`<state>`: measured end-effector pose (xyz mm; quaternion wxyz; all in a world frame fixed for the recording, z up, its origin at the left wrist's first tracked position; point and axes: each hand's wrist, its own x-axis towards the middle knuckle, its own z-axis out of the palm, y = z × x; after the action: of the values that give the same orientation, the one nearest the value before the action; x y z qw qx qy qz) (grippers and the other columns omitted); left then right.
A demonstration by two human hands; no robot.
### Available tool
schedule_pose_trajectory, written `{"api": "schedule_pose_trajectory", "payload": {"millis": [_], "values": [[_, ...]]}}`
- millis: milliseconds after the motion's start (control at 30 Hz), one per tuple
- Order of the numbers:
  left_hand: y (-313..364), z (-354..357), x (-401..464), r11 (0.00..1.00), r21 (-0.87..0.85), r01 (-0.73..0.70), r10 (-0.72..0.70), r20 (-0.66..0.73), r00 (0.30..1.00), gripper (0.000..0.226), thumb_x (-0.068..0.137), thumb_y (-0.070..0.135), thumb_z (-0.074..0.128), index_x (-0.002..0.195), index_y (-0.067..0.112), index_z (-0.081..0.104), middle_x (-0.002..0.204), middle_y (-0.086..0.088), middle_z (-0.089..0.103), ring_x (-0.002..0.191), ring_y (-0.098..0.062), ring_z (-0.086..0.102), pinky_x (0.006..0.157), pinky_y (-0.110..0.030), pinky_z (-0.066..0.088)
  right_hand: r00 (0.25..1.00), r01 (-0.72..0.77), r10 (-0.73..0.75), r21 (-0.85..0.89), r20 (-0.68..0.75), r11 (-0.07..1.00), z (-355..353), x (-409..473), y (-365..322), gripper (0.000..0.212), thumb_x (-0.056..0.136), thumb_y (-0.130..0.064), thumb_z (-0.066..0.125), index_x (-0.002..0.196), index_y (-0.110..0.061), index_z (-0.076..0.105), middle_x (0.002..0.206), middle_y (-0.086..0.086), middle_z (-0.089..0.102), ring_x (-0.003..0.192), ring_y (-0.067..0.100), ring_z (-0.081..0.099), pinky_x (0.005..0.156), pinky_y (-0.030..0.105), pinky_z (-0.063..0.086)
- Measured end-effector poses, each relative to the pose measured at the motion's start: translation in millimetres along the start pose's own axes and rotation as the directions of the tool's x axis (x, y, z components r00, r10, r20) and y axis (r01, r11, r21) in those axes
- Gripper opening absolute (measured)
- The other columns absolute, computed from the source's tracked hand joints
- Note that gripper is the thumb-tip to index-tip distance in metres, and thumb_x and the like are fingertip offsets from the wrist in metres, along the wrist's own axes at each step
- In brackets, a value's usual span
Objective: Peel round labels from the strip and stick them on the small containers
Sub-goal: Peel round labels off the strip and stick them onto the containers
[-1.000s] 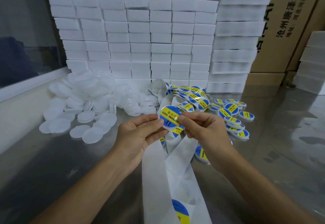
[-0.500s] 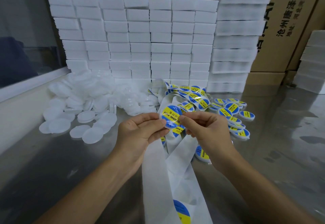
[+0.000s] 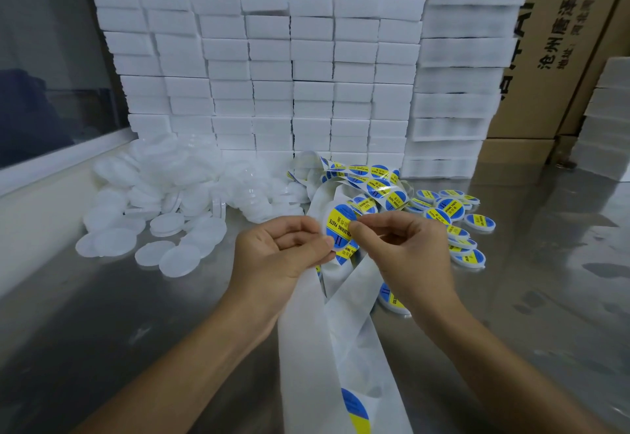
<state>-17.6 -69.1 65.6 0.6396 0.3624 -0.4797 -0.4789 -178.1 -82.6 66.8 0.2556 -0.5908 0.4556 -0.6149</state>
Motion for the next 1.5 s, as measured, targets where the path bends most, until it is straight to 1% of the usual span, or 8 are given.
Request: {"api": "schedule_pose_trajectory", "payload": {"millis": [133,367,633,833,1067,1200,1333,1500], "values": [[1.2,1.0,-0.3,0.998,-0.063,0.024,-0.021,0.043,0.999,0.017,0.052,0.012,0.081,0.068,0.016,0.076,0.074,-0.015,0.073,0.07,-0.028,0.073,0.065,-0.027,0.058,1.0,-0.016,0.015,-0.028,-0.024,0.999,-1.5,0.6,3.4,0.034,0.07,-0.037,0.086,0.097,-0.031,0.067,0.067,-0.006,0.071,0.05,0.016,0.056,0.054,0.032,0.049],[-0.5,-0.7,1.4,0.99,-0.13,0.059,-0.044,0.119,0.992,0.036,0.054,0.014,0.08,0.089,0.018,0.078,0.071,-0.01,0.07,0.076,-0.026,0.073,0.072,-0.03,0.058,0.985,-0.005,0.0,0.029,0.171,1.0,2.6,-3.7,3.8,0.047,0.069,-0.047,0.076,0.111,-0.027,0.069,0.088,-0.005,0.067,0.052,0.017,0.068,0.044,0.018,0.045],[-0.3,1.5,-4.3,0.999,0.035,-0.007,-0.004,0.298,0.955,0.051,0.066,0.004,0.07,0.116,0.004,0.066,0.062,-0.004,0.06,0.071,-0.019,0.067,0.071,-0.03,0.059,1.0,0.002,-0.005,0.087,0.031,0.996,2.7,-3.0,-0.1,0.049,0.069,-0.052,0.073,0.066,-0.005,0.058,0.055,0.01,0.063,0.042,0.022,0.059,0.041,0.027,0.047],[0.2,0.5,-3.4,1.0,0.013,-0.008,0.005,0.268,0.963,0.054,0.065,0.004,0.071,0.118,-0.002,0.064,0.064,-0.004,0.066,0.069,-0.021,0.071,0.069,-0.029,0.059,0.995,-0.012,-0.006,0.175,0.099,0.984,5.1,-5.8,-2.6,0.037,0.067,-0.042,0.076,0.078,-0.009,0.065,0.064,0.004,0.069,0.045,0.016,0.061,0.042,0.022,0.045],[0.5,-2.9,1.6,0.994,-0.095,0.058,-0.037,0.21,0.977,0.041,0.057,0.019,0.077,0.098,0.02,0.078,0.077,-0.015,0.072,0.073,-0.03,0.073,0.07,-0.026,0.058,0.925,-0.198,0.061,0.338,0.375,0.92,-0.6,-1.0,-3.4,0.039,0.07,-0.021,0.075,0.106,-0.013,0.065,0.078,0.016,0.069,0.057,0.022,0.067,0.055,0.025,0.052],[-1.1,-6.1,3.4,0.988,-0.08,0.129,-0.107,0.23,0.967,0.053,0.063,0.018,0.072,0.114,0.009,0.069,0.098,-0.022,0.07,0.08,-0.025,0.071,0.067,-0.026,0.057,0.95,-0.172,0.067,0.332,0.304,0.927,-1.7,-2.0,-3.7,0.013,0.082,-0.019,0.069,0.087,-0.008,0.063,0.055,0.008,0.063,0.041,0.017,0.054,0.045,0.025,0.046],[-2.3,-2.3,-2.4,0.994,0.048,0.1,-0.111,0.345,0.932,0.048,0.067,0.021,0.071,0.113,0.008,0.07,0.102,-0.037,0.063,0.083,-0.022,0.07,0.065,-0.028,0.058,0.977,-0.183,0.143,0.275,0.16,0.944,1.1,-3.9,-4.6,0.047,0.063,-0.04,0.077,0.066,-0.008,0.042,0.042,0.0,0.042,0.032,0.012,0.034,0.035,0.02,0.031],[-0.6,-8.0,2.7,0.996,0.016,0.087,-0.088,0.318,0.944,0.035,0.071,0.018,0.066,0.105,0.014,0.075,0.095,-0.025,0.07,0.078,-0.02,0.069,0.063,-0.027,0.057,0.963,-0.182,0.116,0.267,0.244,0.946,0.2,-0.6,-3.9,0.036,0.077,-0.035,0.068,0.068,-0.006,0.05,0.053,0.02,0.058,0.034,0.019,0.049,0.037,0.022,0.04]]}}
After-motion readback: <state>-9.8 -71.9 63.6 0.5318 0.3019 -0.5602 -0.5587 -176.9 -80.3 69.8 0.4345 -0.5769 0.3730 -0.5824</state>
